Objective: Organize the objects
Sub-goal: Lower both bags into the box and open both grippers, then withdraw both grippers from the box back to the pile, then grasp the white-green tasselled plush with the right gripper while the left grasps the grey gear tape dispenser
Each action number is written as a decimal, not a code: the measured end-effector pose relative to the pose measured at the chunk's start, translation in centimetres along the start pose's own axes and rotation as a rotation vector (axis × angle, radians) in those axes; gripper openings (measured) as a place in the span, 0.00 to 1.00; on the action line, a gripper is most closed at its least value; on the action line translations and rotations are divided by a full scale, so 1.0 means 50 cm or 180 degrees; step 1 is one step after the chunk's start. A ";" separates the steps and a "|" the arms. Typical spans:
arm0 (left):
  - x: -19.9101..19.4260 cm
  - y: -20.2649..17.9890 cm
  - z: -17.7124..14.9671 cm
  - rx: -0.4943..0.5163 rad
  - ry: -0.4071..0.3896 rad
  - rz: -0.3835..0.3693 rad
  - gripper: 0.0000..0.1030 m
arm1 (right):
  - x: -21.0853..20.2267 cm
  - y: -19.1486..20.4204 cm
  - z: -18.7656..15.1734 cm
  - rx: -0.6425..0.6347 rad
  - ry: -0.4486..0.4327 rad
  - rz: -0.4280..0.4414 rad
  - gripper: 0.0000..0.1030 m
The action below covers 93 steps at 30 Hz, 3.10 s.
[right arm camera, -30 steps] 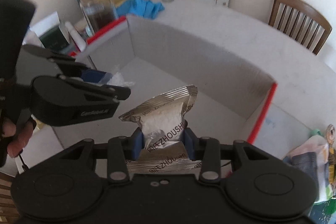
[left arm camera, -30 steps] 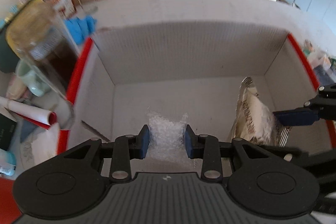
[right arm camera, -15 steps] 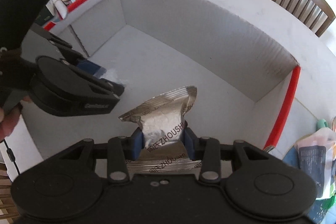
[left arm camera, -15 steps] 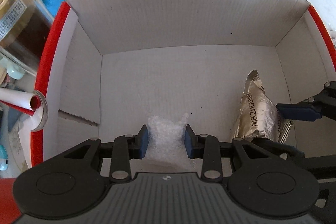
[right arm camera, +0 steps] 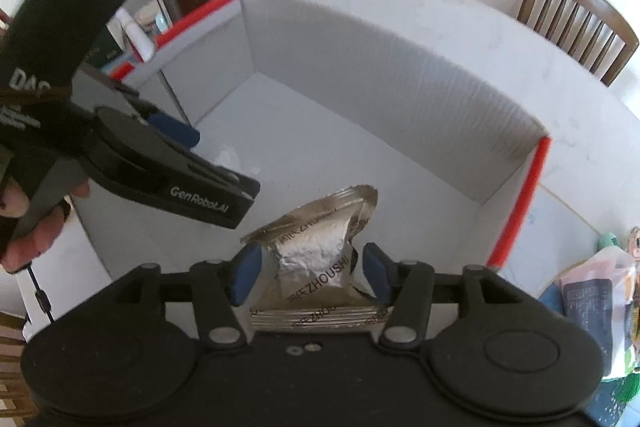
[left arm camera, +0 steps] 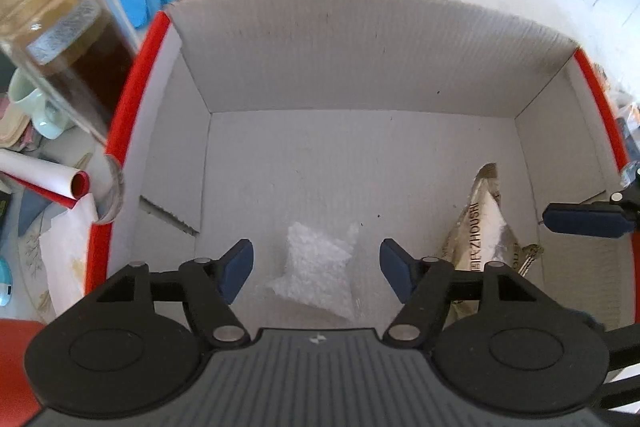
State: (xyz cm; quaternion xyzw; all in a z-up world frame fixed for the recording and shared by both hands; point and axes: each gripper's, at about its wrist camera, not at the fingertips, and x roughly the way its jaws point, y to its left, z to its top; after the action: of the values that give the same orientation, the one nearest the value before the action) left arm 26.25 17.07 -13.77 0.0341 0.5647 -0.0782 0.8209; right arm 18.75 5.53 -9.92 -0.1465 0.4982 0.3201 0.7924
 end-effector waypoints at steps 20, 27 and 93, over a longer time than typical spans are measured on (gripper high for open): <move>-0.185 -0.111 -0.024 -0.0066 -0.0862 -0.0103 0.73 | -0.196 -0.087 -0.087 0.0250 -0.0587 0.0227 0.61; -0.226 -0.189 -0.030 0.0025 -0.1060 -0.0113 0.78 | -0.270 -0.162 -0.156 0.0367 -0.0797 0.0180 0.70; 0.099 -0.675 -0.088 0.0150 -0.0913 -0.0051 0.95 | -0.111 -0.690 -0.282 0.1315 -0.0385 0.0194 0.67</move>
State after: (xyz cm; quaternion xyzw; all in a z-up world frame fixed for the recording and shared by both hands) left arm 18.29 -16.00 -18.88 0.0374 0.4399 -0.1020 0.8915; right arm 29.83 -30.19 -14.51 0.0535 0.5089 0.2432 0.8240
